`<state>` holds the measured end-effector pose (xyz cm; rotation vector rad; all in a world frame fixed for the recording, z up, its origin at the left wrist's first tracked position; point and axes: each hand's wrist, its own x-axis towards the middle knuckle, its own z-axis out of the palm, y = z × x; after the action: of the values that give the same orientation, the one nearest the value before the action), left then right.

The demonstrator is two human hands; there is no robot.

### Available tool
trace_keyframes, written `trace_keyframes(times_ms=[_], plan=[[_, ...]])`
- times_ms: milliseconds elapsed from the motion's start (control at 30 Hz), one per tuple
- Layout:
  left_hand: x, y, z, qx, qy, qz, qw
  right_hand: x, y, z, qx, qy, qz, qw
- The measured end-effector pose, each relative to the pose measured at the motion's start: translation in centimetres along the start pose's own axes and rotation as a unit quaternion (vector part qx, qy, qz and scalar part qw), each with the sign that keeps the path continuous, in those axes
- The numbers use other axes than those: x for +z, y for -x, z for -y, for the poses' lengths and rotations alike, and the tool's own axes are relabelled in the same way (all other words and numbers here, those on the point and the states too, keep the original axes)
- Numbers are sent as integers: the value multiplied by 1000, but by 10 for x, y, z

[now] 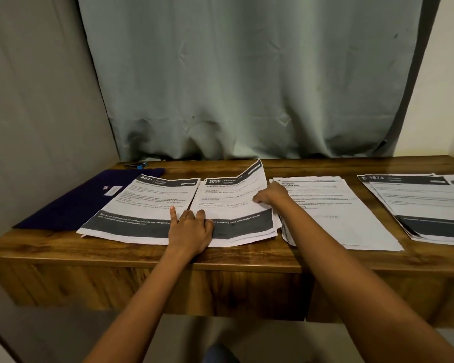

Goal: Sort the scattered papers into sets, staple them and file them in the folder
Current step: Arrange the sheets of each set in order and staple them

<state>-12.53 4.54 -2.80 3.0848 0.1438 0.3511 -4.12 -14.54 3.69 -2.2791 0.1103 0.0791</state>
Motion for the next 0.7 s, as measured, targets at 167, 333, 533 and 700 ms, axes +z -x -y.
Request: trace_keyframes(times_ms=[167, 333, 533, 700], plan=[[2, -1, -3, 0, 11, -4, 1000, 4, 1, -10, 9, -51, 23, 998], [9, -4, -11, 15, 20, 13, 1000, -2, 3, -24, -10, -29, -30, 999], [9, -3, -33, 6, 92, 14, 996, -14, 5, -40, -58, -7, -75, 996], [11, -4, -52, 18, 172, 40, 984, -26, 2, -55, -60, -7, -92, 994]])
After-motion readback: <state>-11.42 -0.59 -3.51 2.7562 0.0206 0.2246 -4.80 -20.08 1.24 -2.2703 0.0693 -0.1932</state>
